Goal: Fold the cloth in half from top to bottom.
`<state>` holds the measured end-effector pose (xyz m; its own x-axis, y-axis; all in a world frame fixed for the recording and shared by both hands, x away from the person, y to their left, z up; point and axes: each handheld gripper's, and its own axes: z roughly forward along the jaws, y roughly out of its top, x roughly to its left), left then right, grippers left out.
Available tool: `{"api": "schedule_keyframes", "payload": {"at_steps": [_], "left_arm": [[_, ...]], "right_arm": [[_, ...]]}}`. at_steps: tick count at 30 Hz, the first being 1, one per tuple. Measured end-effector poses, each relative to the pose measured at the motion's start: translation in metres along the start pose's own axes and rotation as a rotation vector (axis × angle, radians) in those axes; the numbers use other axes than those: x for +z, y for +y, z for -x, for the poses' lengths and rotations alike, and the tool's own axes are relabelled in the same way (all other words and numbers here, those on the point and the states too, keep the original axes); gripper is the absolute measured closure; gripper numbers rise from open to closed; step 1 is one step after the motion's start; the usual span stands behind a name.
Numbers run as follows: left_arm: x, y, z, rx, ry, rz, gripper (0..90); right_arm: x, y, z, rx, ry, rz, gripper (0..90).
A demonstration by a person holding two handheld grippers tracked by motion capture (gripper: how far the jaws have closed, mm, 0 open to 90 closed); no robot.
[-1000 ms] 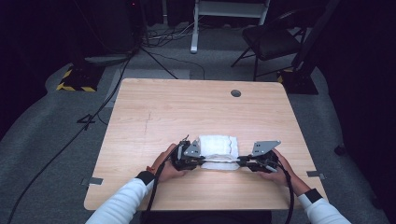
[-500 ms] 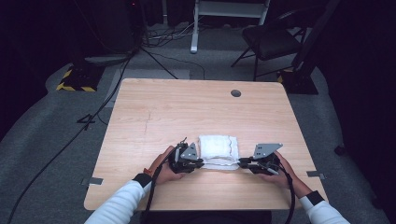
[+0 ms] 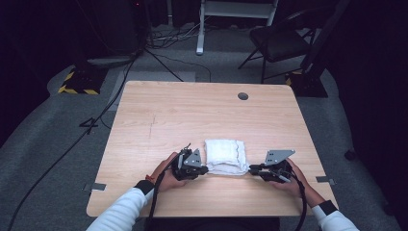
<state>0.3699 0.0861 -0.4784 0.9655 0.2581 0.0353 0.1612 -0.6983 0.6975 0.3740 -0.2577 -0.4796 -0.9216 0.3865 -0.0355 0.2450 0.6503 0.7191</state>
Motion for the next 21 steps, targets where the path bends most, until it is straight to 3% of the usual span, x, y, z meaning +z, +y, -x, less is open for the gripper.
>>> {"api": "schedule_keyframes", "payload": {"at_steps": [5, 9, 11, 16, 21], "left_arm": [[-0.004, -0.005, 0.001, -0.016, 0.019, 0.004, 80.2], [-0.009, -0.007, 0.000, -0.045, 0.054, 0.023, 67.4], [-0.012, -0.006, -0.006, -0.105, 0.104, 0.049, 59.2], [-0.008, 0.003, -0.014, -0.161, 0.142, 0.075, 45.8], [0.007, 0.014, -0.013, -0.168, 0.107, 0.059, 30.8]], "right_arm": [[-0.004, 0.000, 0.002, 0.021, -0.044, 0.022, 72.3], [-0.004, 0.002, 0.003, 0.040, -0.076, 0.031, 63.1], [-0.003, 0.005, 0.004, 0.051, -0.088, 0.037, 57.6], [0.000, 0.015, 0.007, 0.085, -0.134, 0.070, 44.8], [0.009, 0.022, 0.004, 0.090, -0.136, 0.066, 38.5]]}}
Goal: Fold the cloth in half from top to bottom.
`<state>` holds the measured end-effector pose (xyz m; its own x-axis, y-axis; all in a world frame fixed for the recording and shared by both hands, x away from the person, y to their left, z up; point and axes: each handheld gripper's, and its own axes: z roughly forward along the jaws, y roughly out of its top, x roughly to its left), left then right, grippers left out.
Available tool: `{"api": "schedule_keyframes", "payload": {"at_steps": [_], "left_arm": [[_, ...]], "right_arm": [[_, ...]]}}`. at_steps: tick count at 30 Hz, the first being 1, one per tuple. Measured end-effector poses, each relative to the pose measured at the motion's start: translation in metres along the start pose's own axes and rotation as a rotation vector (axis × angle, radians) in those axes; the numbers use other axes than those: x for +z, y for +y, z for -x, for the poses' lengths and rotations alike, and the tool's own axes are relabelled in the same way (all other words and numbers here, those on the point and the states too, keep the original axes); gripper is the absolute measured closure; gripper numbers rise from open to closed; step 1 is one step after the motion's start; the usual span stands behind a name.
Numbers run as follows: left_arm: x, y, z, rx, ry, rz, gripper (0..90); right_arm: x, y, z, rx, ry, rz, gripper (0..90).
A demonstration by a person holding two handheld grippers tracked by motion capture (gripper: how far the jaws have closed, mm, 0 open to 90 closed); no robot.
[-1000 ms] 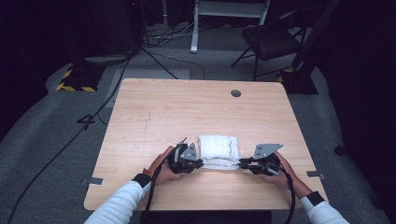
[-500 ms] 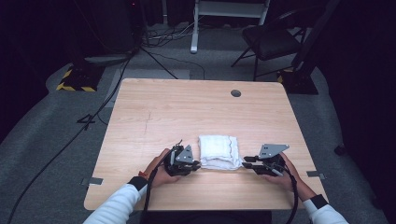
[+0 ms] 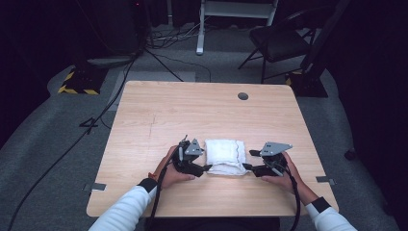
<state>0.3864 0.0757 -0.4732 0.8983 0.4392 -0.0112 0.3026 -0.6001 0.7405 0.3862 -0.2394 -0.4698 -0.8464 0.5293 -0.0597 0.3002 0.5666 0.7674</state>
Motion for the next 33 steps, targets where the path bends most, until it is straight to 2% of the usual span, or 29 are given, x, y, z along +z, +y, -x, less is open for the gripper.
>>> {"api": "schedule_keyframes", "payload": {"at_steps": [5, 9, 12, 19, 26, 28, 33], "left_arm": [[0.014, 0.001, 0.007, 0.022, -0.002, -0.048, 29.7], [0.021, -0.002, 0.007, 0.009, 0.003, -0.081, 28.3], [0.025, -0.005, 0.006, 0.016, 0.020, -0.102, 29.0], [0.028, -0.007, -0.001, 0.003, 0.033, -0.084, 31.6], [0.030, -0.006, -0.015, -0.027, 0.058, -0.077, 30.8], [0.031, -0.006, -0.026, -0.052, 0.058, -0.077, 30.2], [0.029, -0.007, -0.039, -0.080, 0.088, -0.084, 28.0]], "right_arm": [[0.011, 0.000, -0.007, -0.015, 0.013, -0.038, 38.1], [0.020, -0.002, -0.008, 0.002, 0.026, -0.075, 38.9], [0.025, -0.004, -0.006, 0.011, 0.026, -0.082, 37.8], [0.033, 0.000, 0.002, 0.023, 0.035, -0.092, 34.1], [0.043, 0.007, 0.010, 0.038, 0.014, -0.090, 34.6], [0.050, 0.012, 0.016, 0.052, 0.007, -0.090, 34.6], [0.060, 0.019, 0.024, 0.068, -0.008, -0.083, 34.8]]}}
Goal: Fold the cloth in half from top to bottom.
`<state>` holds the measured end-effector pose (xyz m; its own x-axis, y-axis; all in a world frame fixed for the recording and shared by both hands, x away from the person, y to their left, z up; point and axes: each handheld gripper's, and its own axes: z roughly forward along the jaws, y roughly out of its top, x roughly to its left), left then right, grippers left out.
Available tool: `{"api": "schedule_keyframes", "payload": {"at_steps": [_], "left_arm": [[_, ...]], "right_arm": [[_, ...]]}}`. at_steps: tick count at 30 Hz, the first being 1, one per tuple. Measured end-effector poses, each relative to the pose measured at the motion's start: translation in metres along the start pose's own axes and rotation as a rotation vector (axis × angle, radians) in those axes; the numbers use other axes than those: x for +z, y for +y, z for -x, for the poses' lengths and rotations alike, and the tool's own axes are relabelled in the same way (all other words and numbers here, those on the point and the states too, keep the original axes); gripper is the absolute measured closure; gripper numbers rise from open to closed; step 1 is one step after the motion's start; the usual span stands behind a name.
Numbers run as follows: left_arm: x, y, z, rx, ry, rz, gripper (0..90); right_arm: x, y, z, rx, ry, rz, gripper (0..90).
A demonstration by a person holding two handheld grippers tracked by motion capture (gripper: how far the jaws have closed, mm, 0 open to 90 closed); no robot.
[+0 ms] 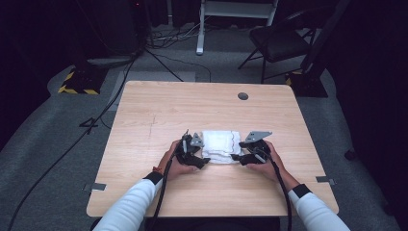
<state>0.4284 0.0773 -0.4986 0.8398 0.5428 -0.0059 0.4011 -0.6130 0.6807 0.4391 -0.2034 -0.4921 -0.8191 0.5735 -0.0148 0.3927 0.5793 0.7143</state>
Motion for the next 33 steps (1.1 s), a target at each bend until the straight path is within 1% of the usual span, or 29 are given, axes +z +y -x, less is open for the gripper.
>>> {"api": "schedule_keyframes", "payload": {"at_steps": [4, 6, 7, 9, 13, 14, 16, 20, 22, 25, 27, 29, 30, 33], "left_arm": [[0.000, -0.001, -0.008, -0.002, 0.024, 0.004, 24.8], [-0.001, -0.002, -0.012, -0.015, 0.037, 0.010, 24.5], [-0.001, -0.003, -0.013, -0.013, 0.042, 0.010, 24.4], [-0.003, -0.002, -0.012, 0.003, 0.060, 0.000, 23.9], [-0.005, -0.002, -0.011, -0.005, 0.062, 0.002, 22.8], [-0.006, -0.001, -0.010, 0.000, 0.068, -0.004, 22.9], [-0.009, 0.000, -0.009, 0.006, 0.073, -0.003, 22.3], [-0.020, 0.002, -0.005, 0.001, 0.075, 0.032, 21.3], [-0.025, 0.002, -0.004, 0.005, 0.080, 0.037, 20.7], [-0.030, 0.000, -0.003, 0.021, 0.087, 0.026, 19.3], [-0.033, -0.001, -0.004, 0.023, 0.086, 0.020, 19.1], [-0.035, -0.002, -0.004, 0.028, 0.086, 0.013, 19.1], [-0.036, -0.002, -0.004, 0.029, 0.083, 0.013, 19.1], [-0.039, -0.003, -0.003, 0.037, 0.093, 0.009, 19.1]], "right_arm": [[0.006, 0.007, 0.003, -0.007, -0.021, 0.002, 35.3], [0.010, 0.010, 0.004, -0.005, -0.031, 0.004, 35.6], [0.011, 0.011, 0.005, -0.004, -0.032, 0.005, 35.6], [0.012, 0.013, 0.004, -0.009, -0.038, 0.005, 35.6], [0.010, 0.014, 0.002, -0.009, -0.051, 0.006, 35.8], [0.010, 0.014, 0.002, -0.011, -0.054, 0.006, 35.8], [0.007, 0.014, 0.000, -0.016, -0.056, 0.012, 36.1], [-0.002, 0.015, 0.000, -0.024, -0.057, 0.031, 35.6], [-0.007, 0.015, 0.000, -0.025, -0.055, 0.042, 35.3], [-0.015, 0.015, 0.000, -0.036, -0.058, 0.049, 35.0], [-0.019, 0.014, 0.000, -0.053, -0.067, 0.043, 34.6], [-0.022, 0.013, 0.001, -0.047, -0.063, 0.043, 34.5], [-0.024, 0.013, 0.001, -0.052, -0.064, 0.043, 34.5], [-0.028, 0.012, 0.000, -0.068, -0.073, 0.036, 34.5]]}}
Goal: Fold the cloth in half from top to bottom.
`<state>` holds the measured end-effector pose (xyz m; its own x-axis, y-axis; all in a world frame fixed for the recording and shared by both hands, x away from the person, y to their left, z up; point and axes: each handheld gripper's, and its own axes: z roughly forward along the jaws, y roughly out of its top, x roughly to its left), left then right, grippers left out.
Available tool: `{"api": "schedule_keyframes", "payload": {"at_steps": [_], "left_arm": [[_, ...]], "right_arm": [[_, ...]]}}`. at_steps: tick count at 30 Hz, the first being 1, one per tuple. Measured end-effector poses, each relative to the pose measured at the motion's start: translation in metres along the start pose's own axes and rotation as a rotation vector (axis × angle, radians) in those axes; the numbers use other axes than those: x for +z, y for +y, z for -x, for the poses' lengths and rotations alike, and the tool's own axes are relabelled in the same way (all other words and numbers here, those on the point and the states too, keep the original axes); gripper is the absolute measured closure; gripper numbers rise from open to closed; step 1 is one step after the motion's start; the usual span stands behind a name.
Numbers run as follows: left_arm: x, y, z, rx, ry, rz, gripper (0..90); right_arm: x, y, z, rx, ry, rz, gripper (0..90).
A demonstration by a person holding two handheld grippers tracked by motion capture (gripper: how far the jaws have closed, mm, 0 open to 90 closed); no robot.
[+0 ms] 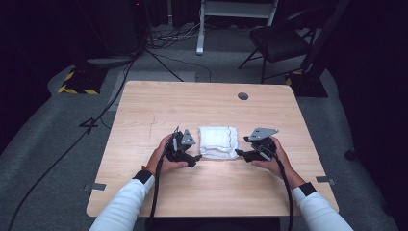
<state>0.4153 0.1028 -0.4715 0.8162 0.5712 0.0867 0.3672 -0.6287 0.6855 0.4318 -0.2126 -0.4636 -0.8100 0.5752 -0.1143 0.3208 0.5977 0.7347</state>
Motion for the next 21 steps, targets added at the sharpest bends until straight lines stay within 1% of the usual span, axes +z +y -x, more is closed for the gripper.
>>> {"api": "schedule_keyframes", "payload": {"at_steps": [1, 2, 3, 6, 7, 9, 10, 11, 17, 18, 20, 21], "left_arm": [[0.000, 0.000, 0.000, 0.000, 0.000, 0.000, 19.1], [-0.002, 0.000, 0.001, 0.012, 0.011, -0.014, 19.1], [-0.003, 0.000, 0.001, 0.017, 0.012, -0.016, 19.1], [-0.005, 0.000, 0.002, 0.017, 0.014, -0.014, 19.1], [-0.007, 0.000, 0.002, 0.020, 0.012, -0.017, 19.1], [-0.009, -0.001, 0.003, 0.021, 0.012, -0.018, 19.1], [-0.012, -0.003, 0.004, 0.032, 0.022, -0.018, 19.1], [-0.014, -0.003, 0.004, 0.032, 0.025, -0.022, 19.1], [-0.022, -0.009, 0.006, 0.050, 0.041, -0.027, 20.4], [-0.024, -0.011, 0.008, 0.064, 0.049, -0.034, 20.4], [-0.027, -0.014, 0.009, 0.061, 0.055, -0.040, 20.2], [-0.028, -0.016, 0.009, 0.071, 0.061, -0.043, 20.1]], "right_arm": [[-0.002, 0.000, 0.000, -0.006, 0.001, -0.003, 34.4], [-0.003, -0.001, -0.001, -0.010, -0.002, -0.005, 34.3], [-0.005, -0.001, -0.001, -0.012, 0.000, -0.006, 34.2], [-0.009, -0.002, -0.002, -0.020, -0.001, -0.012, 33.8], [-0.013, -0.004, -0.002, -0.035, -0.009, -0.011, 33.8], [-0.015, -0.005, -0.003, -0.038, -0.014, -0.012, 33.7], [-0.018, -0.008, -0.003, -0.050, -0.023, -0.023, 33.5], [-0.019, -0.009, -0.003, -0.053, -0.023, -0.025, 33.5], [-0.026, -0.017, -0.001, -0.051, -0.032, -0.043, 33.4], [-0.028, -0.018, -0.001, -0.051, -0.032, -0.046, 33.3], [-0.030, -0.020, -0.001, -0.049, -0.037, -0.046, 33.3], [-0.031, -0.021, -0.001, -0.049, -0.039, -0.049, 33.3]]}}
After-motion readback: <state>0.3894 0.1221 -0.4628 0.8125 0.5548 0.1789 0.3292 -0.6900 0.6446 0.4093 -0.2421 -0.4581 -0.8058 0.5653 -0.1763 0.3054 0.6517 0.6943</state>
